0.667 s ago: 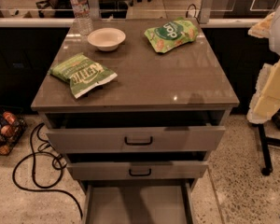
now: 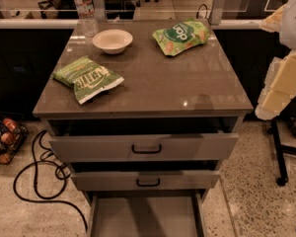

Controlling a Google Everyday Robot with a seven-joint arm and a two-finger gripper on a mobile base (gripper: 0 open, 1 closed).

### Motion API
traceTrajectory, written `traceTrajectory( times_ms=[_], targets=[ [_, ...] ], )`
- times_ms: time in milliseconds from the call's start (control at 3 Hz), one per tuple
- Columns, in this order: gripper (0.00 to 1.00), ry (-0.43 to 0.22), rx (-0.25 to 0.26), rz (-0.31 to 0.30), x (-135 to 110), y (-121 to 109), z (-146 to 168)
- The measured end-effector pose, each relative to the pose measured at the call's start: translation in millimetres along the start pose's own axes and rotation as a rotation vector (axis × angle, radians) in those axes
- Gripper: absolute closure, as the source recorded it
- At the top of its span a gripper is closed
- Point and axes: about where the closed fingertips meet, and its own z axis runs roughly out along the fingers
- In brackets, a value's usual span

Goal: Place green rice chip bag into bottom drawer

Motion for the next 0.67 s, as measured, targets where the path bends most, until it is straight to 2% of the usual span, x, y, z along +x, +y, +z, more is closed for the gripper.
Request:
traceTrajectory(
  times_ms=[333,667],
  targets=[
    [0.0,-0.054,0.036,0.052,-15,-48,10],
    [0.0,-0.15,0.079,0.148,-36,-106,25]
  ],
)
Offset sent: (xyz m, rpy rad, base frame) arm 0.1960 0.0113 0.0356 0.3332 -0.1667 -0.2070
